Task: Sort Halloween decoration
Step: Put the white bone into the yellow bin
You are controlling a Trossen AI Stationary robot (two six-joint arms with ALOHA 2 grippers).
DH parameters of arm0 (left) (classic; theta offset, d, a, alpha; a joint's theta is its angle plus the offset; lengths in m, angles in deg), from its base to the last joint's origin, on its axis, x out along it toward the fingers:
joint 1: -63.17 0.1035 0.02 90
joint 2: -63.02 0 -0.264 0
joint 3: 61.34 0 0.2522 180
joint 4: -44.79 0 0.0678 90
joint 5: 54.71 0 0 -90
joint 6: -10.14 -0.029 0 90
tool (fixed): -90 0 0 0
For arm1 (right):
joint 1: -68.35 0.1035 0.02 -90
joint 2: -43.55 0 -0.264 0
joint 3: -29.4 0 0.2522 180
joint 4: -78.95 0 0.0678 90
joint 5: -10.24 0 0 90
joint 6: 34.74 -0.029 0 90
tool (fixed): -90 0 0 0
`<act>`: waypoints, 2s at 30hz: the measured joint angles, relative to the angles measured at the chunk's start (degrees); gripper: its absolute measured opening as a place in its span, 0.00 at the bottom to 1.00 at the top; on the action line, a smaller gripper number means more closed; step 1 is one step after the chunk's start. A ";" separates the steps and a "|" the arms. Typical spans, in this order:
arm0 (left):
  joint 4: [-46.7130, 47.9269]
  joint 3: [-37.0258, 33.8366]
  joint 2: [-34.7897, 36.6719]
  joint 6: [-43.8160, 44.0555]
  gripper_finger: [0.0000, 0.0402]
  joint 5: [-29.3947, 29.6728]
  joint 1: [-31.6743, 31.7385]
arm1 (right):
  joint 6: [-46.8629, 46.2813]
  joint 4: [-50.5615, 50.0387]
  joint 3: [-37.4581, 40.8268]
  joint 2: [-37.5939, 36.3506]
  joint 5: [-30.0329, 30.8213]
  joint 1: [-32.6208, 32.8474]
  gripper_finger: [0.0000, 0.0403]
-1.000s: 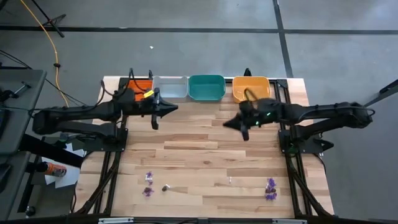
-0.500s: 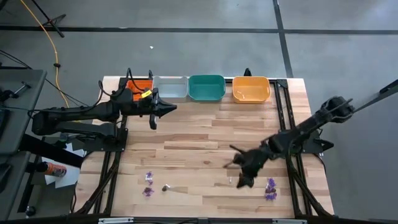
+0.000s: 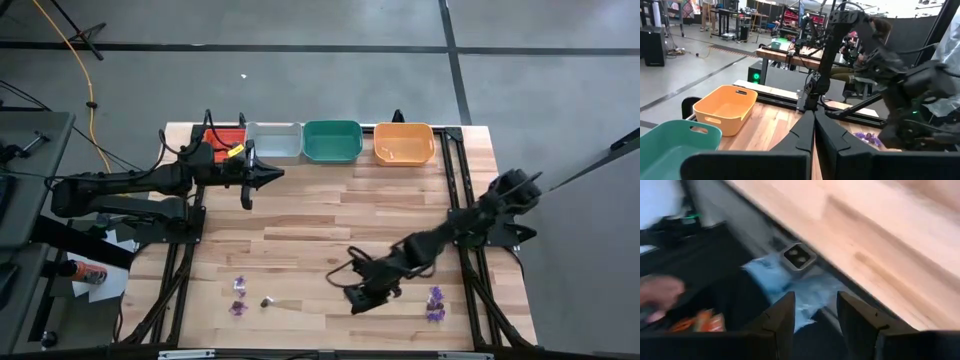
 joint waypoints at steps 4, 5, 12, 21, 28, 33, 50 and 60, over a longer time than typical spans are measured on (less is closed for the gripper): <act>1.28 0.00 0.00 -0.01 0.01 0.02 0.02 | -0.02 -26.03 -11.52 5.56 -0.57 -0.38 0.33; 1.90 0.02 0.00 -0.02 0.01 0.02 0.02 | -1.48 -30.94 -13.75 6.94 -0.28 -0.37 0.33; 4.72 0.02 0.00 -0.03 0.01 0.02 0.01 | -5.62 -40.71 -20.46 12.74 3.37 -0.77 0.33; 4.92 0.02 0.00 -0.01 0.01 0.02 0.01 | -12.15 -38.71 -13.84 14.15 6.58 -2.69 0.33; 4.87 0.02 0.00 0.07 0.01 0.03 0.01 | -16.30 -32.72 -10.47 14.09 6.71 -2.69 0.33; 4.86 0.02 0.00 0.04 0.01 0.02 0.00 | -17.43 -29.42 -7.71 14.08 6.75 -2.62 0.33; 4.86 0.02 0.00 0.11 0.01 0.05 0.02 | -17.25 -28.14 -6.84 16.45 5.38 -2.26 0.33; 4.86 0.02 0.00 0.06 0.01 0.07 0.03 | -15.61 -29.06 -6.95 17.17 6.66 -1.99 0.16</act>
